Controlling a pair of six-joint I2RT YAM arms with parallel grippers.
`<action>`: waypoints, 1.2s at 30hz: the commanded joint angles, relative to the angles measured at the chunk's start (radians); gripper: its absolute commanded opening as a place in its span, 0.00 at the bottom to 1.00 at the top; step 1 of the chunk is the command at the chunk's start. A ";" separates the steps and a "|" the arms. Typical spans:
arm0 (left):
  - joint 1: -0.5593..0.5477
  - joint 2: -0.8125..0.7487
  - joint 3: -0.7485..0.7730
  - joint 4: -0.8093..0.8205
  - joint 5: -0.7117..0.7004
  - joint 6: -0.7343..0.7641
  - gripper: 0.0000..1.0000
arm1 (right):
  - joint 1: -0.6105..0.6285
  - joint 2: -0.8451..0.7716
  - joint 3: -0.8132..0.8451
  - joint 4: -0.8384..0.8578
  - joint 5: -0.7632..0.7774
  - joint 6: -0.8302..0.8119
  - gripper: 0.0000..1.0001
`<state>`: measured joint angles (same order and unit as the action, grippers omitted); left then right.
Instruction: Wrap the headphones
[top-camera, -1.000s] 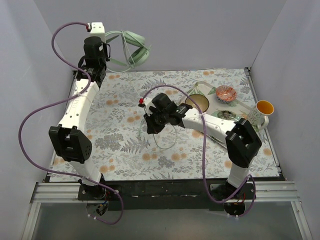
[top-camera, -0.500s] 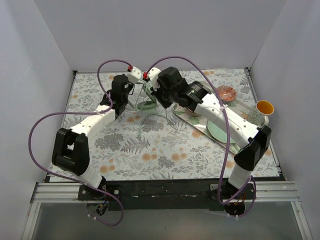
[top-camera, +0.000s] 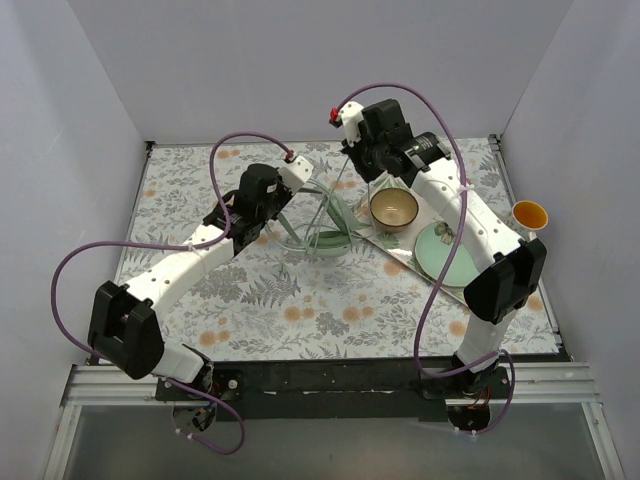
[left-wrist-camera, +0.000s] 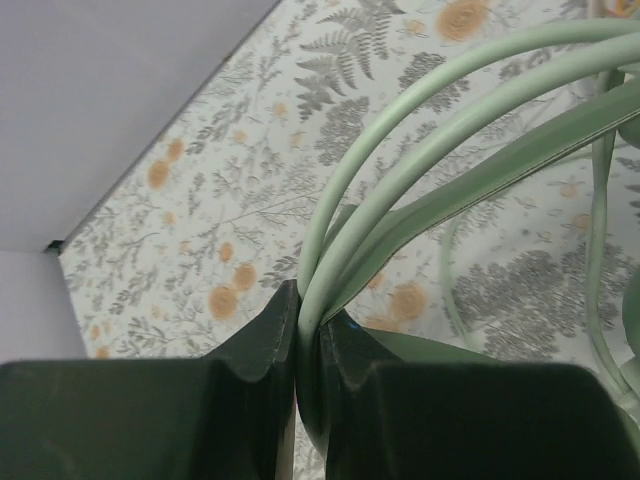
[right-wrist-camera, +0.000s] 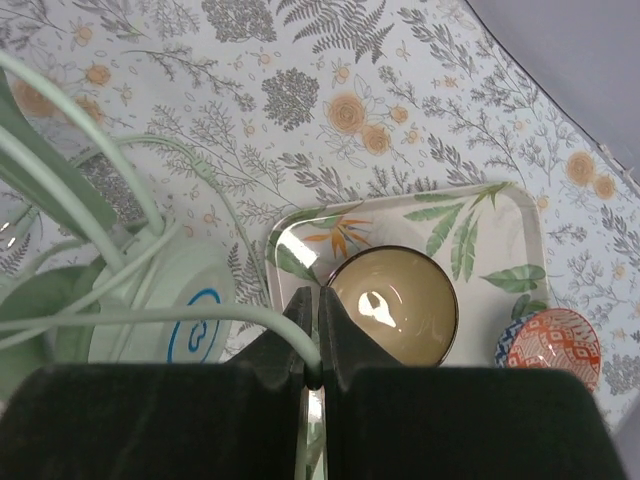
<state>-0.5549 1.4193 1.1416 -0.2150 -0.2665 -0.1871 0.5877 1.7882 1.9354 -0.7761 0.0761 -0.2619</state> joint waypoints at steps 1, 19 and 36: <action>-0.013 -0.056 0.110 -0.210 0.167 -0.104 0.00 | -0.061 -0.003 0.097 0.124 -0.125 0.003 0.01; -0.013 -0.071 0.535 -0.555 0.613 -0.411 0.00 | -0.157 -0.107 -0.257 0.499 -0.641 0.068 0.19; -0.013 0.036 0.989 -0.546 0.438 -0.597 0.00 | -0.051 -0.141 -0.829 1.492 -0.705 0.533 0.34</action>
<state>-0.5621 1.4525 2.0621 -0.8330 0.2050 -0.6941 0.4919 1.6363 1.1225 0.4595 -0.6800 0.2199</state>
